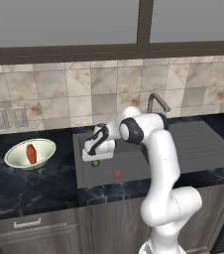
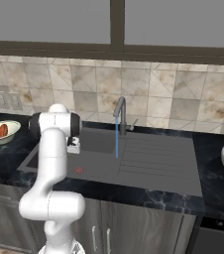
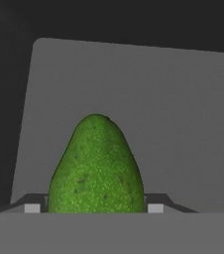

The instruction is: Pick the avocados from the sink and place them in one bowl. Place the sweet potato in the other bowl. Then turn off the sink faucet.

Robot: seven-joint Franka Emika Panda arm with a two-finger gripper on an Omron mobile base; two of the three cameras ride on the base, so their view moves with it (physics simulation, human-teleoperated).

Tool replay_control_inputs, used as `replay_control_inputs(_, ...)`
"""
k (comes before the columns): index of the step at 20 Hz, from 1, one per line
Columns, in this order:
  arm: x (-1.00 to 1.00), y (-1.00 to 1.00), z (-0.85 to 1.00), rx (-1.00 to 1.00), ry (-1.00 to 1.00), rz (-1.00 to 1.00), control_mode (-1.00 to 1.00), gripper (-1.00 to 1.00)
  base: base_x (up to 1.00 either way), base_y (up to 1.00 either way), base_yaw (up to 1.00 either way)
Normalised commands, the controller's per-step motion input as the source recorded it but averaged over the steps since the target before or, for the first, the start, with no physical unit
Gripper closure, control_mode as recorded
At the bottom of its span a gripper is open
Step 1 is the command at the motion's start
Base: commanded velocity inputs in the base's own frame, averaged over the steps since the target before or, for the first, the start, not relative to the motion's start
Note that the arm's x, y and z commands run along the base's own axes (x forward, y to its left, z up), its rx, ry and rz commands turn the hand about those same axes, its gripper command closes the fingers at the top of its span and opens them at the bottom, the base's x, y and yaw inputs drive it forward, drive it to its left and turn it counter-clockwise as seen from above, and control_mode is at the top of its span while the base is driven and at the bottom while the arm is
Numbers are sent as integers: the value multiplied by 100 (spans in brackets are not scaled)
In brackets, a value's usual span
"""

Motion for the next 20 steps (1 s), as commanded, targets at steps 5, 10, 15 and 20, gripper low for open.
replay_control_inputs(5, -72, -51, 34, 3, -18, -15, -100, 100, 0, 0, 0)
replay_control_inputs(10, -51, -60, 64, 0, -31, -26, -100, 100, 0, 0, 0)
replay_control_inputs(15, -23, -31, 96, 7, -19, -31, -100, 100, 0, 0, 0)
replay_control_inputs(20, -15, -1, 100, 5, 0, -26, -100, 100, 0, 0, 0)
